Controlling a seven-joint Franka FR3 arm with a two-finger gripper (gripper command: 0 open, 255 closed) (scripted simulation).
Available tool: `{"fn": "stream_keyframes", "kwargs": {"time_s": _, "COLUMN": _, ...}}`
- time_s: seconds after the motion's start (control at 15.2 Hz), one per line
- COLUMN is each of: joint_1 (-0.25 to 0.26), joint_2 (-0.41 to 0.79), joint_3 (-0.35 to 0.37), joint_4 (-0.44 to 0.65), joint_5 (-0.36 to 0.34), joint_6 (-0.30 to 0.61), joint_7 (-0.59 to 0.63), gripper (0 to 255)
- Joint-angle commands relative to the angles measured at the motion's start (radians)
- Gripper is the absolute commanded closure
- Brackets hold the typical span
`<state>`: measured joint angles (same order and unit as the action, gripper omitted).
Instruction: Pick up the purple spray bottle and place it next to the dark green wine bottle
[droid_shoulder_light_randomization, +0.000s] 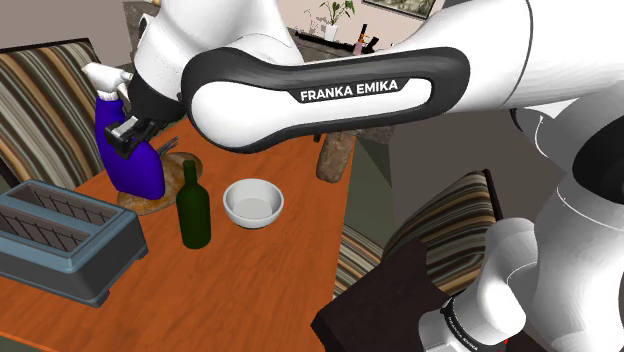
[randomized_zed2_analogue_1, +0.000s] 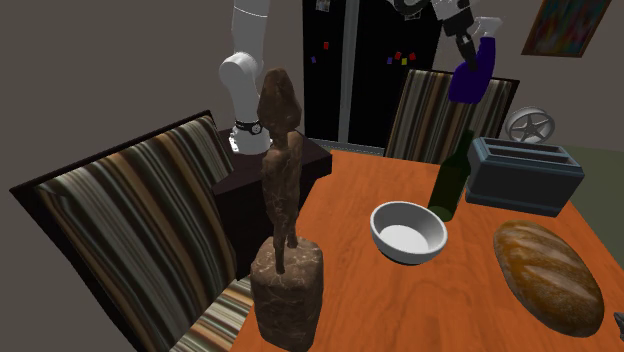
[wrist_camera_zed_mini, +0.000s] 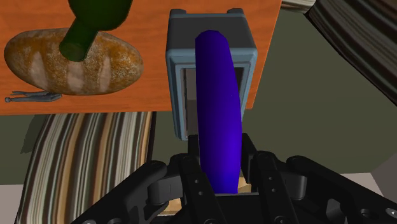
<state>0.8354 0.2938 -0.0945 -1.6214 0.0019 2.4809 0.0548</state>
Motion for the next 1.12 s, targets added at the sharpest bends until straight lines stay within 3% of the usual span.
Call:
{"fn": "stream_keyframes", "kwargs": {"time_s": 0.0, "joint_1": -0.001, "joint_2": 0.008, "joint_3": 0.0, "joint_4": -0.018, "joint_5": 0.001, "joint_6": 0.026, "joint_7": -0.001, "gripper": 255}}
{"fn": "stream_keyframes", "kwargs": {"time_s": 1.06, "joint_1": -0.003, "joint_2": 0.077, "joint_3": 0.004, "joint_4": -0.139, "joint_5": 0.007, "joint_6": 0.216, "joint_7": -0.001, "gripper": 255}}
